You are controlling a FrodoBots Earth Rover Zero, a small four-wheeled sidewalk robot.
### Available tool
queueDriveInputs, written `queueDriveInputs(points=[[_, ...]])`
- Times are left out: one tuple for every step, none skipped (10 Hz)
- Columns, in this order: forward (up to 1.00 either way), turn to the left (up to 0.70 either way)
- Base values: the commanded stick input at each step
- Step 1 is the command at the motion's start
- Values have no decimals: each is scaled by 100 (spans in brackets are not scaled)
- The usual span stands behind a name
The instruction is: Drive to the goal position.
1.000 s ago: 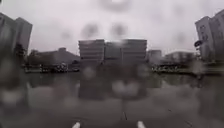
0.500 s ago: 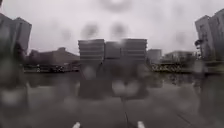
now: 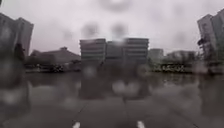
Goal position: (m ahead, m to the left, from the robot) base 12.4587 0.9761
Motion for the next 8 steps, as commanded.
queueDriveInputs(points=[[70,14],[70,8],[70,0],[70,0],[70,0],[70,0],[70,0],[70,0]])
